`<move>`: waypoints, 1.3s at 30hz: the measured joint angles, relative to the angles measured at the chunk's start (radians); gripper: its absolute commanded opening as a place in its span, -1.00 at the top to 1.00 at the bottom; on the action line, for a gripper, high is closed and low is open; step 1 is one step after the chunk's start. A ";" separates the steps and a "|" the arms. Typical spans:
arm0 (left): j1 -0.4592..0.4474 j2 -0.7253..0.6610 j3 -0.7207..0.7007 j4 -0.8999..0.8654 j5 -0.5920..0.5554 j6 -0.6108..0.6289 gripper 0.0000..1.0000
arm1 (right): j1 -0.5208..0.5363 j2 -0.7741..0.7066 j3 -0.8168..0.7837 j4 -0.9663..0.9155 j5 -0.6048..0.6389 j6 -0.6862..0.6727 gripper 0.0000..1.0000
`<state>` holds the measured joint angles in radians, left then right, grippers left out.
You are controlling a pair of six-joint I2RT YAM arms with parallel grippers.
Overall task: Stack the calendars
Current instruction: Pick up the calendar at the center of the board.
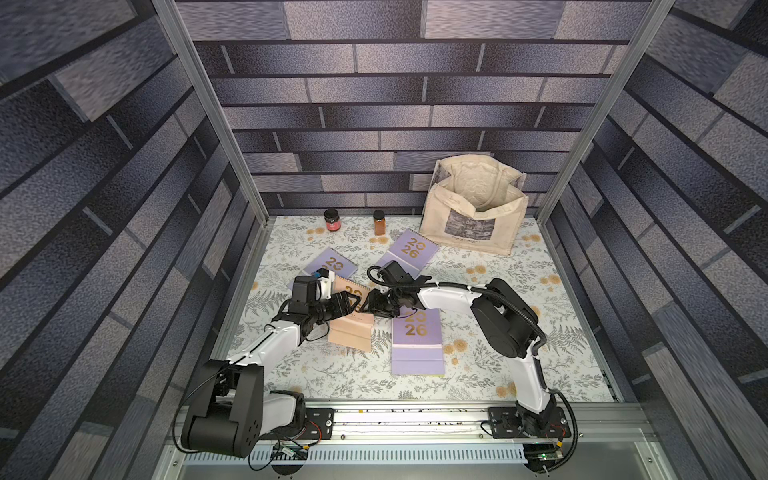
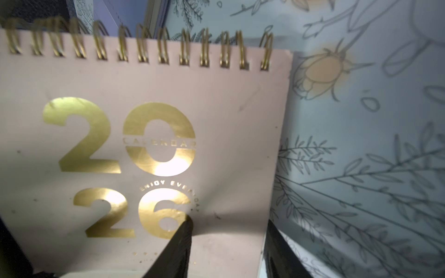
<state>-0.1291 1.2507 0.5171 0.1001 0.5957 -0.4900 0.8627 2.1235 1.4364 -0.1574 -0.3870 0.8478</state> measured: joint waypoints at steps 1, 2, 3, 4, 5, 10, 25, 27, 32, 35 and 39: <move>0.000 -0.002 0.000 0.001 0.000 -0.002 -0.35 | 0.000 0.000 0.000 0.001 -0.002 -0.001 0.03; 0.000 -0.003 0.000 0.000 0.000 -0.007 -0.32 | 0.000 0.000 0.000 0.002 -0.004 -0.001 0.03; 0.000 -0.004 0.000 0.000 0.000 -0.010 -0.27 | 0.000 0.000 0.000 0.002 -0.005 -0.003 0.02; 0.000 -0.004 0.000 0.000 -0.001 -0.014 -0.21 | 0.000 0.000 0.000 0.002 -0.005 -0.005 -0.01; 0.002 -0.004 0.000 -0.001 -0.003 -0.016 -0.10 | 0.000 0.000 0.000 0.002 -0.006 -0.009 -0.07; 0.010 -0.008 0.000 -0.018 -0.008 -0.024 0.64 | 0.001 -0.003 -0.004 0.012 -0.004 -0.029 -0.21; 0.039 -0.130 0.006 -0.065 -0.015 -0.027 0.84 | 0.002 -0.059 -0.041 0.082 -0.004 -0.052 -0.50; 0.054 -0.142 0.011 -0.057 0.003 -0.029 0.87 | -0.006 -0.075 -0.068 0.124 -0.019 -0.044 -0.50; 0.089 -0.150 0.013 -0.005 0.077 -0.061 0.81 | -0.024 -0.109 -0.117 0.207 -0.073 -0.037 -0.43; 0.096 -0.150 0.013 0.044 0.115 -0.083 0.79 | -0.039 -0.127 -0.160 0.302 -0.113 -0.013 -0.40; 0.099 -0.150 0.020 0.082 0.152 -0.103 0.69 | -0.057 -0.136 -0.209 0.427 -0.164 0.026 -0.32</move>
<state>-0.0299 1.1011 0.5373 0.1818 0.7475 -0.5930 0.8059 1.9873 1.2270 0.2695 -0.5514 0.8738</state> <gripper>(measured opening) 0.590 0.680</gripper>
